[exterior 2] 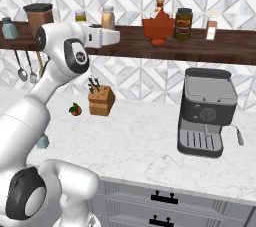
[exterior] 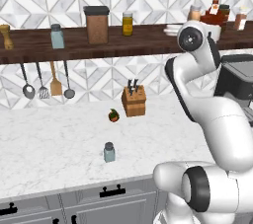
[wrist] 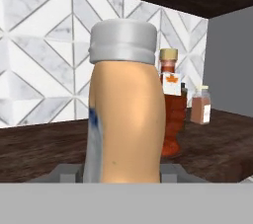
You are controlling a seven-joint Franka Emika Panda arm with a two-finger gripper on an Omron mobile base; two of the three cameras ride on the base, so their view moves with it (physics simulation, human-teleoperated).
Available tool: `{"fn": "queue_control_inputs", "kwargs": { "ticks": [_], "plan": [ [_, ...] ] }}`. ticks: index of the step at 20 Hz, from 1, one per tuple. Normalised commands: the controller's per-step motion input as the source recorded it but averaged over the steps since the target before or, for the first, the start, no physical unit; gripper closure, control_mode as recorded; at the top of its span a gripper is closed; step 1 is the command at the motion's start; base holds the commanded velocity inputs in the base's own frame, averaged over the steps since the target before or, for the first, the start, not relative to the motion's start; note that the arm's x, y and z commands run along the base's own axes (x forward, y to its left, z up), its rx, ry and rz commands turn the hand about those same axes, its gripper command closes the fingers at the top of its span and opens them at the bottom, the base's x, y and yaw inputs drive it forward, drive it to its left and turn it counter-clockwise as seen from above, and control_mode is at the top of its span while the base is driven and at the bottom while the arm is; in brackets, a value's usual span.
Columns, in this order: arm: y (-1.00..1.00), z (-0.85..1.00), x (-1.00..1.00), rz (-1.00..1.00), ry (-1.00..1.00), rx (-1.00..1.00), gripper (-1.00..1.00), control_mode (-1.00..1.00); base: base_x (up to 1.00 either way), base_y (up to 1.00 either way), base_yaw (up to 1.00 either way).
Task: Put the shaker and condiment bottle from the counter next to their counterparts in the cabinet.
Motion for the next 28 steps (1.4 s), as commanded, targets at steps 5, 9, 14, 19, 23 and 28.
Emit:
{"fn": "queue_control_inputs", "kwargs": {
  "ticks": [5,9,14,19,23,28],
  "plan": [
    [0.03,-0.09,0.27,0.00,0.00,0.00,1.00,-1.00,0.00,0.00,0.00],
    [-0.08,-0.02,0.24,0.00,0.00,0.00,1.00,-1.00,0.00,0.00,0.00],
    [-0.15,0.00,0.15,0.00,0.00,0.00,1.00,-1.00,0.00,0.00,0.00],
    [-0.06,-0.18,0.04,0.00,-0.04,-0.02,1.00,-1.00,0.00,0.00,0.00],
    [-0.04,-0.37,0.03,0.00,-0.17,-0.08,1.00,-1.00,0.00,0.00,0.00],
    [-0.21,-0.03,0.16,0.00,-0.03,0.00,1.00,-1.00,0.00,0.00,0.00]
  ]
}}
